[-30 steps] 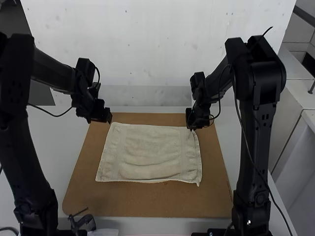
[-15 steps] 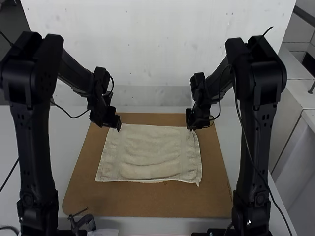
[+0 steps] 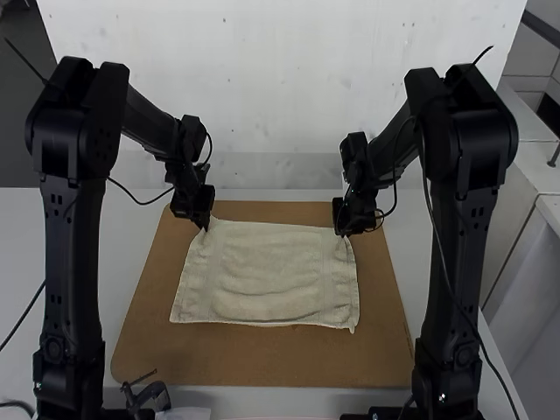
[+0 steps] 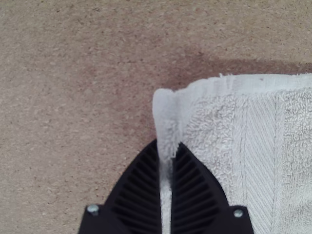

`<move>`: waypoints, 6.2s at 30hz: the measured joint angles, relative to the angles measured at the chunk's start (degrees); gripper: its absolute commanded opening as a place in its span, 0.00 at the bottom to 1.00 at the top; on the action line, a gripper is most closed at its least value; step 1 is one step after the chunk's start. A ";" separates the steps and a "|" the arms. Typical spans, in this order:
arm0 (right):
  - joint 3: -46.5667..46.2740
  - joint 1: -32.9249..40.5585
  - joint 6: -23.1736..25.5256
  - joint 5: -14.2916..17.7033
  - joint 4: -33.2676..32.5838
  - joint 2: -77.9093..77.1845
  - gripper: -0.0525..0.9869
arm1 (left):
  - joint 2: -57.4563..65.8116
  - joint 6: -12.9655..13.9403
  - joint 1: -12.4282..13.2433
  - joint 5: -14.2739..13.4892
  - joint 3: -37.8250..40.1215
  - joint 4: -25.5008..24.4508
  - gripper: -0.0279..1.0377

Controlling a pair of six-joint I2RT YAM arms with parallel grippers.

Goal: Fold the towel.

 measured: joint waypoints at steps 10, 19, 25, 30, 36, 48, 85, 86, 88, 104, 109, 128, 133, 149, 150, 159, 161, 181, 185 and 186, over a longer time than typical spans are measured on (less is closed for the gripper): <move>2.12 -1.05 0.26 0.55 4.70 0.00 0.06 | -4.46 -3.04 -0.42 2.43 -0.11 -3.30 0.04; 5.60 -1.07 1.55 1.11 8.17 -1.75 0.06 | -10.93 -5.64 -0.24 2.71 1.36 -3.30 0.04; 5.20 -1.20 2.60 1.09 12.26 -10.10 0.06 | -16.70 -6.86 -0.15 2.56 1.36 -2.91 0.04; 2.73 -1.25 2.84 1.07 12.46 -15.69 0.06 | -22.01 -7.65 -0.31 2.54 1.11 -2.67 0.04; -4.00 -1.25 1.90 1.07 11.58 -15.74 0.06 | -27.76 -7.98 -2.05 2.56 -6.91 -2.54 0.04; -13.55 -1.88 -4.31 0.81 9.27 -20.70 0.06 | -39.28 -8.57 -5.16 3.08 -22.40 -2.69 0.04; -7.93 -0.83 -4.09 1.53 11.58 -6.99 0.91 | -21.14 -7.32 0.02 3.87 -25.66 11.89 0.97; -7.93 -1.03 -3.89 1.46 11.10 -7.32 0.91 | -21.49 -7.26 0.42 3.87 -25.64 11.78 0.97; -8.00 -1.55 -3.48 1.16 8.92 -8.72 0.91 | -23.63 -7.02 1.73 3.85 -25.66 11.45 0.97; -1.64 -3.39 2.16 -3.08 -0.17 -1.62 0.61 | -39.45 -6.73 5.86 3.65 -27.39 13.44 0.97; 0.87 -4.35 3.56 -1.46 -0.87 0.39 0.06 | -39.43 -6.40 6.05 3.65 -28.63 14.08 0.97; 2.97 -15.54 1.79 -6.95 -8.39 -2.16 0.06 | -39.34 -5.40 7.34 3.65 -30.75 14.73 0.97; 5.81 -25.33 -2.56 -6.91 -9.60 -3.32 0.06 | -39.34 -5.42 7.34 3.65 -30.97 14.75 0.97; 9.68 -15.06 -4.28 -5.09 -14.71 -3.30 0.06 | -39.34 -5.38 7.52 3.65 -30.97 14.73 0.97; 9.27 -11.39 -3.54 -4.59 -14.84 -3.34 0.07 | -39.34 -5.38 7.63 3.67 -30.97 14.73 0.97; 9.20 12.48 3.50 -1.38 -16.02 -6.32 0.07 | -39.34 -5.33 7.89 3.65 -32.06 15.32 0.97; 10.25 14.75 4.72 -0.83 -17.09 -6.27 0.07 | -39.34 -5.22 7.89 3.65 -32.09 15.45 0.97; 13.94 21.66 9.03 2.16 -18.14 -1.62 0.90 | -39.21 -5.18 8.92 3.65 -32.09 15.82 0.97; 13.94 21.64 9.11 2.14 -16.96 -5.92 0.80 | -38.36 -5.01 9.01 3.67 -32.09 15.89 0.97; 13.94 21.49 9.09 2.14 -17.03 -7.61 0.65 | -38.32 -4.98 9.01 3.67 -32.09 15.93 0.97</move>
